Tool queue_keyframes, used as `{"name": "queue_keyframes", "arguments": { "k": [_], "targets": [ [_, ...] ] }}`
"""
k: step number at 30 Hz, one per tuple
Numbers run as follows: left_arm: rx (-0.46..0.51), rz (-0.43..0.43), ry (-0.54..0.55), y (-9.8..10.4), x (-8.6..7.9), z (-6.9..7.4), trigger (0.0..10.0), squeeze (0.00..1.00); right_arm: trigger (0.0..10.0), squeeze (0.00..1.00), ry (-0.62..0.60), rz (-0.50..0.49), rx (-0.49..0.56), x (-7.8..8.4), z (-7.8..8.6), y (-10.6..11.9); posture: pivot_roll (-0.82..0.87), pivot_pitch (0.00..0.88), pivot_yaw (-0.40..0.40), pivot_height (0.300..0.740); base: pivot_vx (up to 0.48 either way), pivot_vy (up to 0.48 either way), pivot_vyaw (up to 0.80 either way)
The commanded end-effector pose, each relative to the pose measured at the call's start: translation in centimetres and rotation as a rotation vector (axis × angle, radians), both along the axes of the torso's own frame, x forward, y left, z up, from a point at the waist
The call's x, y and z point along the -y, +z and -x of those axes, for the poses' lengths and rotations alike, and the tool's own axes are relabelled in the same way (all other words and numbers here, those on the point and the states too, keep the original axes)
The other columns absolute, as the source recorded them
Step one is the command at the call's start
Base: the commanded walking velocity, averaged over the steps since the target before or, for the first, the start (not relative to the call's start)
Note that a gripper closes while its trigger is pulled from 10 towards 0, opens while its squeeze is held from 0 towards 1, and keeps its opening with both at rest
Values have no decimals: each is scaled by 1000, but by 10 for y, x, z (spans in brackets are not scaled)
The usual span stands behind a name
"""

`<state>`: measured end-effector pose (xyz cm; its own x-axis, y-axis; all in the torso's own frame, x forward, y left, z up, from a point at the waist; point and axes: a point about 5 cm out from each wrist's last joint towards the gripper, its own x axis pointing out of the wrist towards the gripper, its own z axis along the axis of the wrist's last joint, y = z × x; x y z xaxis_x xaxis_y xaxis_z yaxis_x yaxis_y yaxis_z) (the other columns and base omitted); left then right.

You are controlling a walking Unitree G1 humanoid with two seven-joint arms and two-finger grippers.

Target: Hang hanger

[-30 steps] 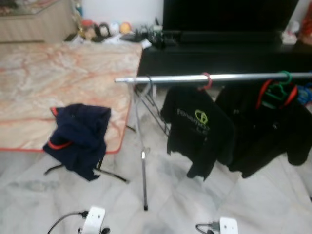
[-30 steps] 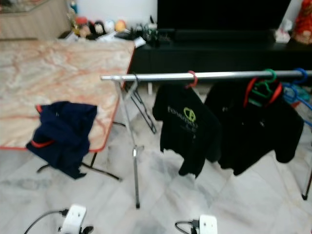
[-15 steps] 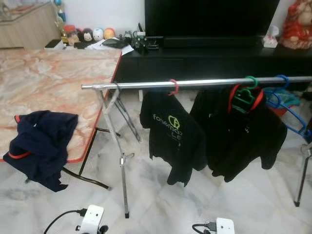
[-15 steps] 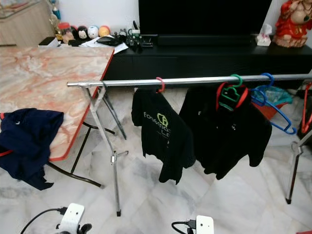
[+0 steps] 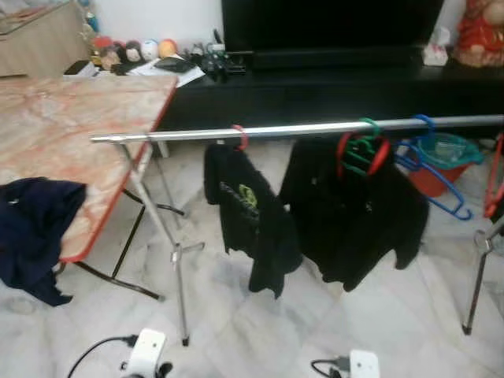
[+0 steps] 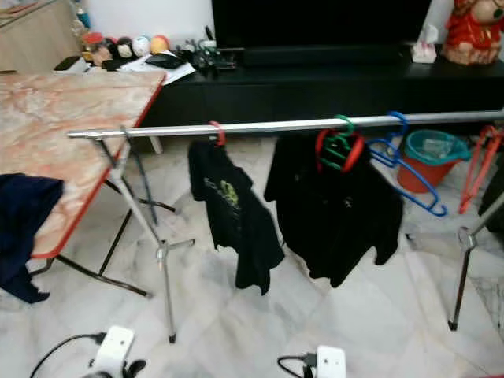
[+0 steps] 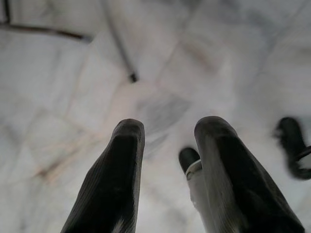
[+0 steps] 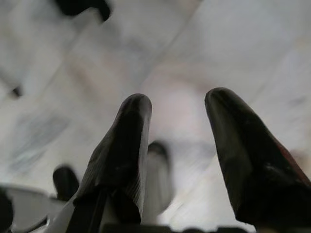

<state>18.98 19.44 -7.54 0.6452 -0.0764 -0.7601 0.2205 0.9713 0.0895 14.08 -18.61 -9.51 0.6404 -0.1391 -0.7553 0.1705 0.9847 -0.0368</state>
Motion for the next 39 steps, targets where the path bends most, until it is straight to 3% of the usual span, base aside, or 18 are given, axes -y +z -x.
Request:
{"name": "queue_keyframes", "arguments": {
  "k": [1,31,34,39],
  "targets": [
    [-13,-30,18,-1,-11,5,10000,0,10000,0,4,-20,11,-9,-1,0,-195,0,56,740,0,0,0],
    [0,-22,24,0,-6,1,10000,0,10000,0,-102,3,270,-1,-13,17,-233,0,39,740,0,0,0],
    [2,-22,22,0,-6,1,10000,0,10000,0,-83,120,715,37,-56,88,-238,0,38,740,0,0,0],
    [3,-19,19,0,-6,1,10000,0,10000,0,-89,130,738,41,-55,93,-239,0,36,740,0,0,0]
  ]
}}
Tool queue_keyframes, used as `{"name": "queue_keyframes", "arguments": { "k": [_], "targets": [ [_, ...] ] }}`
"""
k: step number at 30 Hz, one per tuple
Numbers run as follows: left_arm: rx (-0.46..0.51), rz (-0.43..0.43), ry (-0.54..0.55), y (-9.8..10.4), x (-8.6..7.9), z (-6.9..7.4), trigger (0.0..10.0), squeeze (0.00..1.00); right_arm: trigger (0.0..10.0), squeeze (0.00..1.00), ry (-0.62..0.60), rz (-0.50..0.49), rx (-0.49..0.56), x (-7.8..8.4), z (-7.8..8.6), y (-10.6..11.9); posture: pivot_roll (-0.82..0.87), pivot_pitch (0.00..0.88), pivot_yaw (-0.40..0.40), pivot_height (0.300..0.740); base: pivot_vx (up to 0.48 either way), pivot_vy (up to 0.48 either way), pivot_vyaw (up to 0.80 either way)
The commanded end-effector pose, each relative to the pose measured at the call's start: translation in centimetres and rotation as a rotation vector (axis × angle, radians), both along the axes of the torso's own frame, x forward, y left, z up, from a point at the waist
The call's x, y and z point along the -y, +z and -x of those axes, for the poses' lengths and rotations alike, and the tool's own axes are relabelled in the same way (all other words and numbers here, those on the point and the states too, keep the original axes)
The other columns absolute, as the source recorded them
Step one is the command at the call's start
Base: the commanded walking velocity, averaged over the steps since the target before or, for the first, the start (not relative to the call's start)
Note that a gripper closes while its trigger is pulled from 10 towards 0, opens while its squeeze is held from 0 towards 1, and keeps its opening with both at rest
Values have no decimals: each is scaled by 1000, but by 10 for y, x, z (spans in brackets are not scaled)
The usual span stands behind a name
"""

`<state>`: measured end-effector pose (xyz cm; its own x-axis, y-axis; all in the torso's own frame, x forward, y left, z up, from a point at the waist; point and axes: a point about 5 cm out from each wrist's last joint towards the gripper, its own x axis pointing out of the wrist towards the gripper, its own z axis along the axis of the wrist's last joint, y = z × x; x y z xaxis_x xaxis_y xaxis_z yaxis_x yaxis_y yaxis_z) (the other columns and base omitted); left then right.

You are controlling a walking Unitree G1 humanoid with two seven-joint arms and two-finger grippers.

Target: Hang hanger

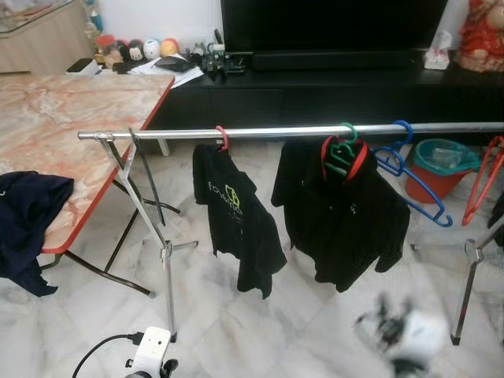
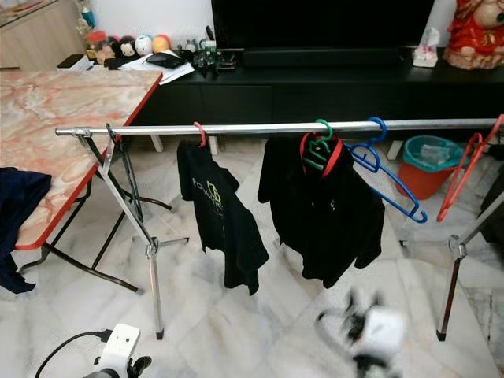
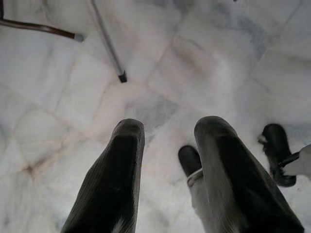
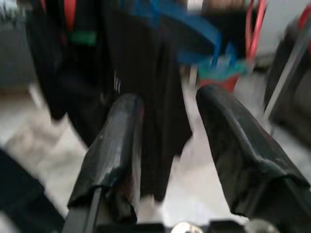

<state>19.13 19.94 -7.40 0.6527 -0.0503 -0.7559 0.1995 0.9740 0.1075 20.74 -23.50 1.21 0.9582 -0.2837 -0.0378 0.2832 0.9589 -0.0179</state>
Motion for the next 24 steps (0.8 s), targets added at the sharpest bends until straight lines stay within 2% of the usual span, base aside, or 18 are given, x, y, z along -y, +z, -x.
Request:
{"name": "queue_keyframes", "arguments": {
  "k": [1,9,14,24],
  "targets": [
    [-5,-2,-1,-1,0,2,10000,0,10000,0,7,-41,-67,-6,12,-16,-239,0,36,740,0,0,0],
    [-7,-5,3,-2,-1,3,10000,0,10000,0,31,-26,-74,-2,16,-3,-240,0,36,740,0,0,0],
    [15,12,10,-1,0,3,10000,0,10000,0,31,1,-17,7,3,13,-247,0,40,740,0,0,0],
    [8,23,18,-2,-1,5,10000,0,10000,0,55,2,29,5,-11,35,-244,0,41,740,0,0,0]
  ]
}}
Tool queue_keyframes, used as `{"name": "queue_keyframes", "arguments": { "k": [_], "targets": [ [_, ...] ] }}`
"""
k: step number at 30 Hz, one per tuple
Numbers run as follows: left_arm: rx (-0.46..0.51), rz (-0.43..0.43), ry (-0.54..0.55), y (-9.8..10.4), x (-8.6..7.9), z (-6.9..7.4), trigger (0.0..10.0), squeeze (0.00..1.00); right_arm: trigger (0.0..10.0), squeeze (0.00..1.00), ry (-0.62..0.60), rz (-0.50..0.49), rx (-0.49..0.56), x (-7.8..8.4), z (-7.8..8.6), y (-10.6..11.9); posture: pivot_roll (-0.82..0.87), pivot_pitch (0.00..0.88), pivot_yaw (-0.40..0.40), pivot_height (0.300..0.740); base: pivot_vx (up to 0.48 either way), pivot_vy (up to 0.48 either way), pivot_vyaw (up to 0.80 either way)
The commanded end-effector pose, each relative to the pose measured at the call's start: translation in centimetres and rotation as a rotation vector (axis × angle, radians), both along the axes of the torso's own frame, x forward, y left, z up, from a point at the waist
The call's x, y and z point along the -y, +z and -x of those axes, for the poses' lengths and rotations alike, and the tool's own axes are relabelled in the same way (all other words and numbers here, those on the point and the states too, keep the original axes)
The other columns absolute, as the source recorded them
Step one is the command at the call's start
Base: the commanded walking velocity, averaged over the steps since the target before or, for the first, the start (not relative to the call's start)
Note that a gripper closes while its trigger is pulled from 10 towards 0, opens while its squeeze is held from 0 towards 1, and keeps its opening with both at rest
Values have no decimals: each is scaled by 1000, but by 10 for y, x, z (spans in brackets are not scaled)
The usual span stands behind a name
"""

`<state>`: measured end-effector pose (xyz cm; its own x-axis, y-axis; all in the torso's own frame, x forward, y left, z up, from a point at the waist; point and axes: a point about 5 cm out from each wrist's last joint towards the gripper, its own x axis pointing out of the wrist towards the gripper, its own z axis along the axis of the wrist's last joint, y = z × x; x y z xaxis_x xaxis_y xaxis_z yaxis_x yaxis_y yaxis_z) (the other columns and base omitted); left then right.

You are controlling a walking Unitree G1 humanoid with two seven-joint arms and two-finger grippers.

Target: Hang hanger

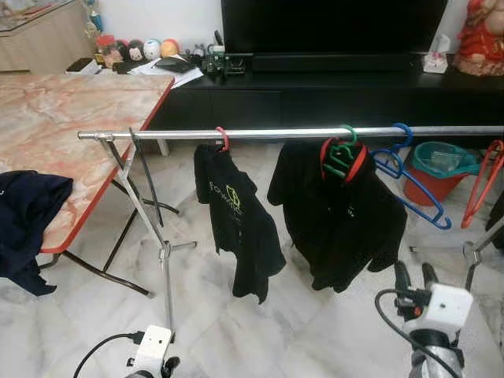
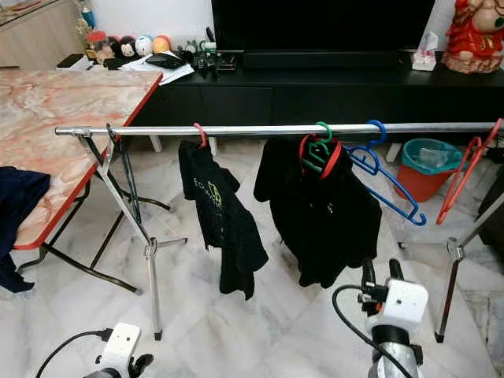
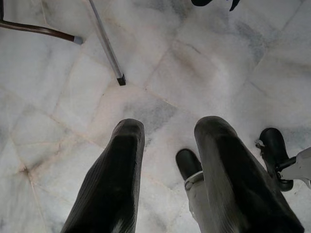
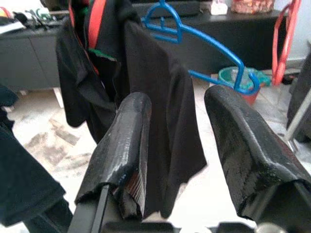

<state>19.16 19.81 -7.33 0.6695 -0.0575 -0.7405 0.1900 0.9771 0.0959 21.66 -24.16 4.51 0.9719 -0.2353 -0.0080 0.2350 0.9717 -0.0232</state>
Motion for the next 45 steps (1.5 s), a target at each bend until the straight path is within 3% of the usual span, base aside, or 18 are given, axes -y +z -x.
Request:
{"name": "queue_keyframes", "arguments": {
  "k": [1,13,45],
  "targets": [
    [-14,10,11,-3,-2,6,10000,0,10000,0,5,-14,3,-3,-3,3,-244,0,41,740,0,0,0],
    [-15,23,10,-3,-2,7,10000,0,10000,0,8,-24,-14,-5,-3,5,-241,0,39,740,0,0,0],
    [-9,28,18,-2,0,4,10000,0,10000,0,20,-40,-22,-8,-10,9,-232,0,33,740,314,0,-28]
  ]
}}
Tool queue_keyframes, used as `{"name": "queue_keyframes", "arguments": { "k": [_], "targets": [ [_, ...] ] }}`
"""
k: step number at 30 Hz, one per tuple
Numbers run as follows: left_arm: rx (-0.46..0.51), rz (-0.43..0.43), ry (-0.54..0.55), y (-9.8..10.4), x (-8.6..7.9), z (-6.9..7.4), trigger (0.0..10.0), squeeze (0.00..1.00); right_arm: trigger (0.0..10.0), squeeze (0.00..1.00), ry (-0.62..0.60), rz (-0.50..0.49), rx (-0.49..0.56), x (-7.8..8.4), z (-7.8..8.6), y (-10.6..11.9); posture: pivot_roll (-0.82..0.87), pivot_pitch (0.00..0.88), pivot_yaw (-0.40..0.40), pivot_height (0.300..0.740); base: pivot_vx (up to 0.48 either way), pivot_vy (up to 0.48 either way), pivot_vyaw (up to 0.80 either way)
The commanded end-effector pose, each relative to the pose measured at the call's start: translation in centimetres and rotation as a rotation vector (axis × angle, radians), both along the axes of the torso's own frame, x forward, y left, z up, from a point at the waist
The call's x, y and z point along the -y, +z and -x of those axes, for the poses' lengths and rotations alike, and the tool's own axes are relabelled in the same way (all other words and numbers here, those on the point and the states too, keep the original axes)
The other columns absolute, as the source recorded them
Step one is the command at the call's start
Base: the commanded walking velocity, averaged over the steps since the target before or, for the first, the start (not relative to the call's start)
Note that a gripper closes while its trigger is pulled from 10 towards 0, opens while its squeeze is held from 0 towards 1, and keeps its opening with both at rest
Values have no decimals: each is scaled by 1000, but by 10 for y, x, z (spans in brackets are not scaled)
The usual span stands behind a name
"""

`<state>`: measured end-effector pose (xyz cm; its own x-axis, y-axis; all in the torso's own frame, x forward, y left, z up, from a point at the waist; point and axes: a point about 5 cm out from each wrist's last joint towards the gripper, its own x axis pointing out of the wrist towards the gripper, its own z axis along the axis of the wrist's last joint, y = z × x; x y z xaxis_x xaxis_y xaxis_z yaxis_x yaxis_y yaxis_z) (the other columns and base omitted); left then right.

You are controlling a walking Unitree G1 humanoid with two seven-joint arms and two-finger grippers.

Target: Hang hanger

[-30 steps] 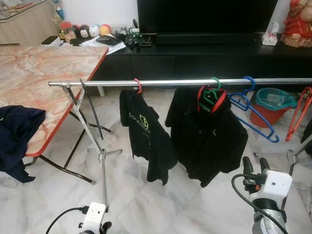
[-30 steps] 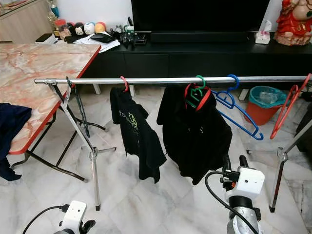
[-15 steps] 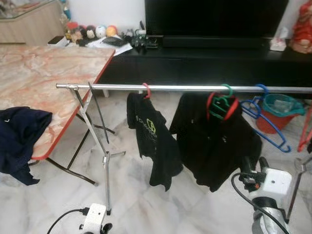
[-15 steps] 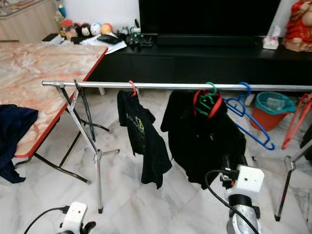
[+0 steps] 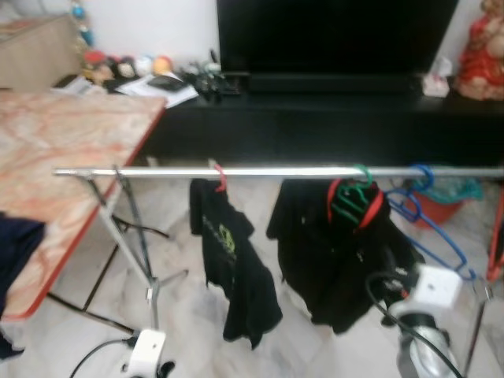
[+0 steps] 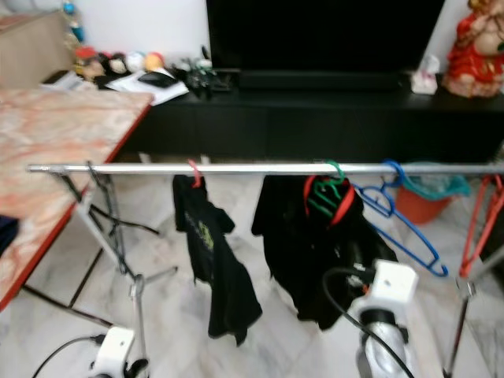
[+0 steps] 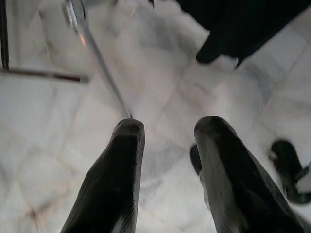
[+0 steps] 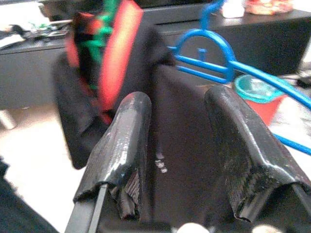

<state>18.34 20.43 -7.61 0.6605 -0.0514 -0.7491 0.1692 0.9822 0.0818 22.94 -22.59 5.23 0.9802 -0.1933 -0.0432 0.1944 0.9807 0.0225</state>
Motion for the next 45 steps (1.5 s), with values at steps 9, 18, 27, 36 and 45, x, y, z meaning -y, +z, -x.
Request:
{"name": "queue_keyframes", "arguments": {
  "k": [9,18,27,36,45],
  "targets": [
    [2,13,-12,1,6,-4,10000,0,10000,0,-21,23,38,12,1,12,-235,0,32,740,299,0,0],
    [5,9,-5,1,6,-4,10000,0,10000,0,58,17,65,9,-6,22,-233,0,30,740,119,0,0],
    [0,13,-9,1,7,-4,10000,0,10000,0,203,38,3,5,-10,24,-237,0,29,740,0,0,0],
    [-4,18,-8,1,6,-4,10000,0,10000,0,337,82,-72,5,-4,27,-243,0,30,740,0,0,0],
    [-11,32,-13,0,7,-4,10000,0,10000,0,279,131,-187,19,7,20,-247,0,33,740,0,0,0]
  ]
}}
